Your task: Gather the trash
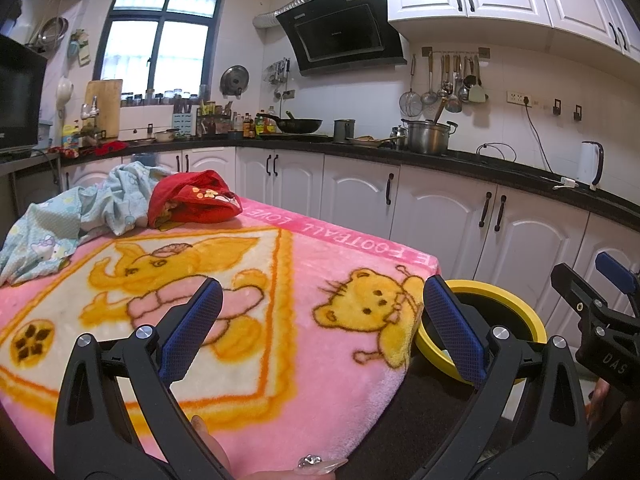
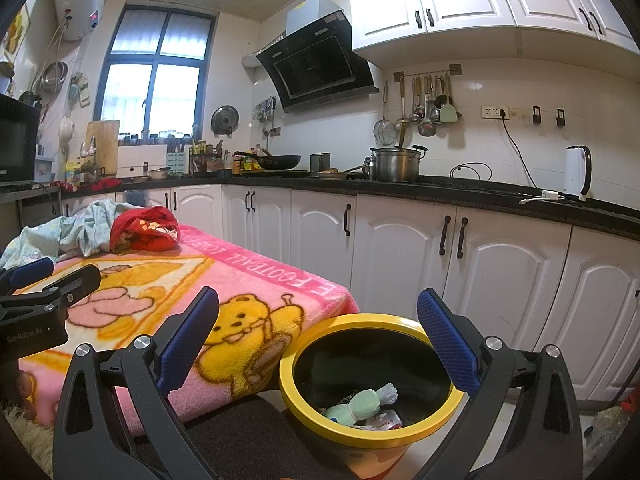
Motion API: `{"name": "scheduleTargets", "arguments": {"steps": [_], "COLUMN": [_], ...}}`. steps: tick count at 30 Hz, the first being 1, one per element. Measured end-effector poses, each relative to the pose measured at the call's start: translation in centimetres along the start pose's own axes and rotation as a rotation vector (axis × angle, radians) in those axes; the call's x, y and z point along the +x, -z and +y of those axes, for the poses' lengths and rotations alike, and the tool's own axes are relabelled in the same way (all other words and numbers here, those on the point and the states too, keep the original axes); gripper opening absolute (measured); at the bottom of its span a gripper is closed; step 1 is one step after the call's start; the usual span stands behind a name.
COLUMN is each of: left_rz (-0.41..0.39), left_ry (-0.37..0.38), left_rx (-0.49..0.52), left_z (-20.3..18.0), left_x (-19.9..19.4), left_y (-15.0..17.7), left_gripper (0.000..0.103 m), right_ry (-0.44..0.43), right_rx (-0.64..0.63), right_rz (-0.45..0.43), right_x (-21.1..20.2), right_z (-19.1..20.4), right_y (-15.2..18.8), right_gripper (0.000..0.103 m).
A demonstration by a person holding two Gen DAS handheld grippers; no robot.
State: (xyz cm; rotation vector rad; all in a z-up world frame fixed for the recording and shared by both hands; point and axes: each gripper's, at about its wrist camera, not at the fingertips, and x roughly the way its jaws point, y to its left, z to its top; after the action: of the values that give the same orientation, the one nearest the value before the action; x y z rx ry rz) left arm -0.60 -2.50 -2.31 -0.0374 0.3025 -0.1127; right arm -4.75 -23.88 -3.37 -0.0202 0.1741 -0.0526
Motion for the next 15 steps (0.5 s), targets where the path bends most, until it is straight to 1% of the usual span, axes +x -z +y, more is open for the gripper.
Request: {"name": "scheduleTargets", "arguments": {"steps": [7, 11, 15], "left_rz": [-0.004, 0.011, 0.027], "left_ry": [0.000, 0.001, 0.000], "left_rx": [-0.004, -0.019, -0.031], "left_z": [-0.05, 0.13, 0.49], "left_x": [-0.06, 0.01, -0.02], "left_y": [0.05, 0.12, 0.09], "left_gripper": [0.092, 0.092, 0.092], "right_ry": [-0.002, -0.002, -0.007], "right_rx": [0.000, 0.003, 0.015], "right_rz": [0.000, 0.006, 0.031], "right_x": [0.02, 0.03, 0.44], "right_z": [-0.03, -0.02, -0.07], "right_y": [-0.05, 0.06, 0.30], "right_gripper": [0.097, 0.097, 0.097]}}
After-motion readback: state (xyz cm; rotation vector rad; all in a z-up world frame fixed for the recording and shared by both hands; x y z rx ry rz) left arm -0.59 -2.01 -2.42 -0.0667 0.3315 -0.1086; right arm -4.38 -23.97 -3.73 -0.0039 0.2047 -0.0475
